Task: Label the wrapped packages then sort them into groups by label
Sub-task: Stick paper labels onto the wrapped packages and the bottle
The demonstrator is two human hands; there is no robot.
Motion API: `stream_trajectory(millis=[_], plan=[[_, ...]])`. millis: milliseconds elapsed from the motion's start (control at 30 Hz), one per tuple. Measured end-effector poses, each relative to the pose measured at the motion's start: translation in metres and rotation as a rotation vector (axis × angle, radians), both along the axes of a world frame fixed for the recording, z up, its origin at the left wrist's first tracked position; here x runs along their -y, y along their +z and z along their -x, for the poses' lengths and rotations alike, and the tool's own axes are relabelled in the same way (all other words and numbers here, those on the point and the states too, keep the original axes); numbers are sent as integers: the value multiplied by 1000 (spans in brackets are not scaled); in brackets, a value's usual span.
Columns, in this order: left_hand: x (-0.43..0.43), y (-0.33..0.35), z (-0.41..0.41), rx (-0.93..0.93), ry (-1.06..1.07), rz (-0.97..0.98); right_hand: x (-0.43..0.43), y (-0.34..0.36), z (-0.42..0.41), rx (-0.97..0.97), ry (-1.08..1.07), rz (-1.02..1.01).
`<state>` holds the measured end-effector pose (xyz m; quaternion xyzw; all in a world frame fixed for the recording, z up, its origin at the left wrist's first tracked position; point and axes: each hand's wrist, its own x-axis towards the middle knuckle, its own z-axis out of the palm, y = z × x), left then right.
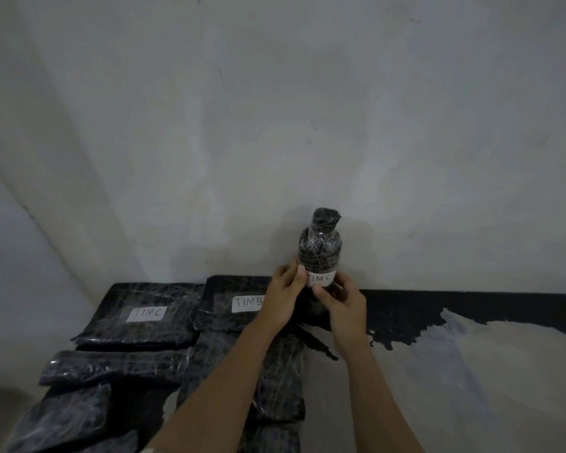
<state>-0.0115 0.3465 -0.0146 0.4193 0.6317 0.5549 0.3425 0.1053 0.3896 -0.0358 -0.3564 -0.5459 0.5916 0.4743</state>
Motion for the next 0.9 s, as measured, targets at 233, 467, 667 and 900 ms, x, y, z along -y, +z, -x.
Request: stream_trajectory(millis=[233,467,667,900], plan=[[1,0,-1,-116,-2,19,-1,7,-2,-47,-3,58],[-1,-1,5,-97,-42,61,-4,-2,-6,-105,30,133],[7,2,9,142,-136,134,0,11,-3,-208,35,262],[5,3,2,125,-35,61,6,13,17,-170,-226,257]])
